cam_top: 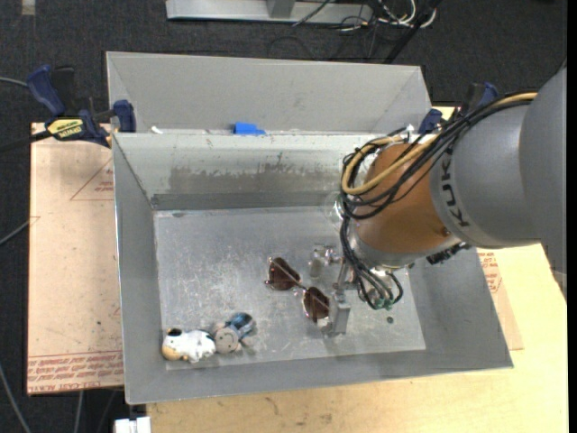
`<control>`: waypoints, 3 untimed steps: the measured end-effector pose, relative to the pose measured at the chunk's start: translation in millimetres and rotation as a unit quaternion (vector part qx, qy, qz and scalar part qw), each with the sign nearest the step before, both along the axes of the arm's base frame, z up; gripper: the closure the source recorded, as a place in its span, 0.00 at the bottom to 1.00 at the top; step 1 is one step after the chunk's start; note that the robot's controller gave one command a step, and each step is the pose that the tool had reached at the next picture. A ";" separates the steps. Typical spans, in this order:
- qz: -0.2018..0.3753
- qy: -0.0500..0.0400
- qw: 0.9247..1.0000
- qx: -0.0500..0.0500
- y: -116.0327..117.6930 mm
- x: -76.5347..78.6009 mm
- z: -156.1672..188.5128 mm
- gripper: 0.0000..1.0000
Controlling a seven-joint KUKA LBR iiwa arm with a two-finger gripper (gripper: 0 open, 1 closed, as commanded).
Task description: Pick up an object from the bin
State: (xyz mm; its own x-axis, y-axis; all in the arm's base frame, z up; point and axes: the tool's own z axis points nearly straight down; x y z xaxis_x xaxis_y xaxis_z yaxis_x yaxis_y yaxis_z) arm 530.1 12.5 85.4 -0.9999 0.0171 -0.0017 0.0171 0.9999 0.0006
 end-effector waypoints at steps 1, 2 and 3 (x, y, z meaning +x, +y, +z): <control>-0.021 0.000 1.000 0.000 24.9 -31.2 -10.9 0.00; -0.024 -0.001 1.000 0.001 34.8 -38.2 -10.3 0.00; -0.025 0.001 1.000 0.000 37.2 -32.9 -11.1 0.00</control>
Offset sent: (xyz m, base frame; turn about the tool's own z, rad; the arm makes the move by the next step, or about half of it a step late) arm -0.0137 0.0378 -0.0072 0.0619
